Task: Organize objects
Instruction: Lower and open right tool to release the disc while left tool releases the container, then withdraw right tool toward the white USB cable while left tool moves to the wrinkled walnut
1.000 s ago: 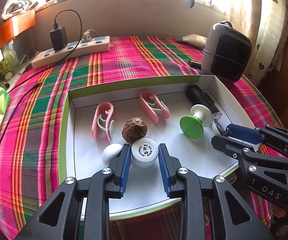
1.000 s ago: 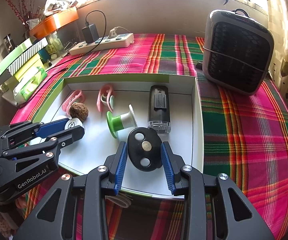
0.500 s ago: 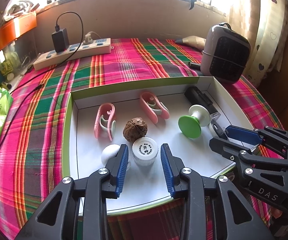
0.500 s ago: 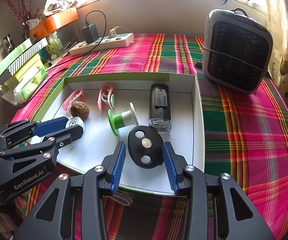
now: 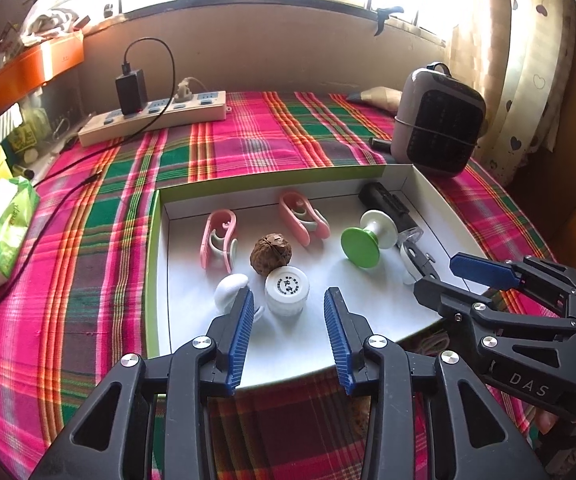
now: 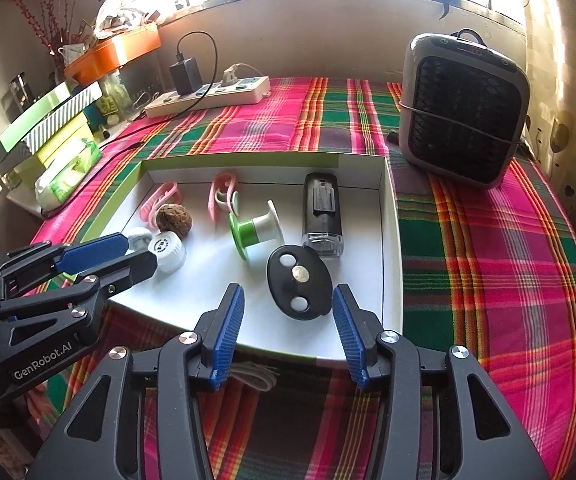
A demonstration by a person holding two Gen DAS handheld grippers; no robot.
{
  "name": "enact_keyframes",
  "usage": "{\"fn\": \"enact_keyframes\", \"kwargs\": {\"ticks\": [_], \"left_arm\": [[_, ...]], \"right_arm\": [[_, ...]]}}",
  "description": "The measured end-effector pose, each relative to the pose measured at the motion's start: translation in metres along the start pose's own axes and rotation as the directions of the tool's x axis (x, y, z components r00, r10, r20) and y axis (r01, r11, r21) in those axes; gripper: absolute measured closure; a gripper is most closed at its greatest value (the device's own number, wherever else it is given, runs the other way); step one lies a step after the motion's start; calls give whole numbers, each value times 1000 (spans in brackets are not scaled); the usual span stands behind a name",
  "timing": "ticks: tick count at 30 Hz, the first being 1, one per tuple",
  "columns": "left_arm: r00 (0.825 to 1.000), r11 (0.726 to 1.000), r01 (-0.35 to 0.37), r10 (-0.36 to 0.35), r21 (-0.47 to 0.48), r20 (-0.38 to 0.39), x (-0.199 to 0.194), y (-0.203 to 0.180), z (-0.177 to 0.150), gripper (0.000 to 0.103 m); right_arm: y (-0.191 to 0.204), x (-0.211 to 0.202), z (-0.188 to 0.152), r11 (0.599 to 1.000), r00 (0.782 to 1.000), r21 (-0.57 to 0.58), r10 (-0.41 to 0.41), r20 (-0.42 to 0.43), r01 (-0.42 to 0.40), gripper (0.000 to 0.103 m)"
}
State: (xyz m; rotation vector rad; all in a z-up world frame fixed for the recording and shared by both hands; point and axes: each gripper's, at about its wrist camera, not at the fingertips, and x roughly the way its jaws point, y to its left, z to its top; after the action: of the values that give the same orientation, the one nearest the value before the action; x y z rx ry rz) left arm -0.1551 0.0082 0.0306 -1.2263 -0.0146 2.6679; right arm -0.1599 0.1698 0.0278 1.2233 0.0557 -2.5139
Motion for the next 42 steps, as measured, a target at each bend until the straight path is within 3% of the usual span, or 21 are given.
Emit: {"fn": "enact_keyframes", "kwargs": {"ticks": [20, 32, 42], "left_arm": [[998, 999, 38, -37, -28, 48, -42, 4, -32, 68], [994, 994, 106, -106, 8, -5, -35, -15, -49, 63], [994, 995, 100, -99, 25, -36, -22, -27, -50, 63]], "right_arm": [[7, -41, -30, 1000, 996, 3, -15, 93, 15, 48], [4, -49, -55, 1000, 996, 10, -5, 91, 4, 48], [-1, -52, -66, 999, 997, 32, -4, 82, 2, 47]]}}
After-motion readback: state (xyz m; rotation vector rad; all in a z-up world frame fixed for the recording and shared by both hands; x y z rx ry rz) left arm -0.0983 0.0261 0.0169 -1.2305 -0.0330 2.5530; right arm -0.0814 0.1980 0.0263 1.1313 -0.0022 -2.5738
